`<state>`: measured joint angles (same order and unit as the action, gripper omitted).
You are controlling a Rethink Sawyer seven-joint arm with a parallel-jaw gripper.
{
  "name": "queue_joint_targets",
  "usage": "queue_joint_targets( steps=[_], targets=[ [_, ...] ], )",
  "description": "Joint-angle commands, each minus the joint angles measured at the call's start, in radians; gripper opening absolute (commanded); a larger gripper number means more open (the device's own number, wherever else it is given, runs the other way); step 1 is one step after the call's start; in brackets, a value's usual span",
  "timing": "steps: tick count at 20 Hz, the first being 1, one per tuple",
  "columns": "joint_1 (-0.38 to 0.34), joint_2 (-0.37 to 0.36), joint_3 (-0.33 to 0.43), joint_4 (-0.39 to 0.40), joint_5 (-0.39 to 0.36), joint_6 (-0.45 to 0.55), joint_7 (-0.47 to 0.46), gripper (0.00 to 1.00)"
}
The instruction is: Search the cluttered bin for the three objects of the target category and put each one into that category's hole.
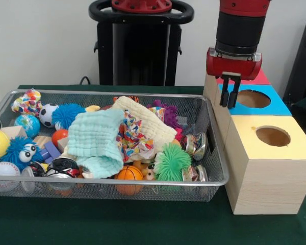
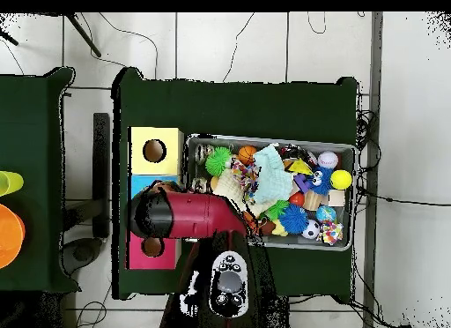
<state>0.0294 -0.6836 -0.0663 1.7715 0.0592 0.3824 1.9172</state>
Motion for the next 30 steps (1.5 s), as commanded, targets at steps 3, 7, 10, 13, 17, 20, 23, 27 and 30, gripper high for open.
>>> queue_joint_targets(
  steps=[3,7,10,13,17,20,23,27,30],
  targets=[
    [0.221,0.081,-0.243,-0.179,-0.246,0.147,0.042,0.0],
    [0.198,0.065,-0.219,-0.156,-0.245,0.137,0.045,0.0],
    [0.171,0.053,-0.207,-0.145,-0.268,0.126,0.017,0.0],
    [0.121,0.028,-0.183,-0.125,-0.296,0.117,-0.042,0.0],
    [0.042,0.002,-0.141,-0.109,-0.342,0.097,-0.109,0.0],
    [-0.01,-0.012,-0.114,-0.101,-0.373,0.086,-0.135,0.0],
    [-0.053,-0.033,-0.085,-0.086,-0.394,0.087,-0.151,0.0],
    [-0.075,-0.047,-0.066,-0.079,-0.408,0.109,-0.129,0.0],
    [-0.054,-0.044,-0.066,-0.087,-0.432,0.137,-0.102,1.0]
  ],
)
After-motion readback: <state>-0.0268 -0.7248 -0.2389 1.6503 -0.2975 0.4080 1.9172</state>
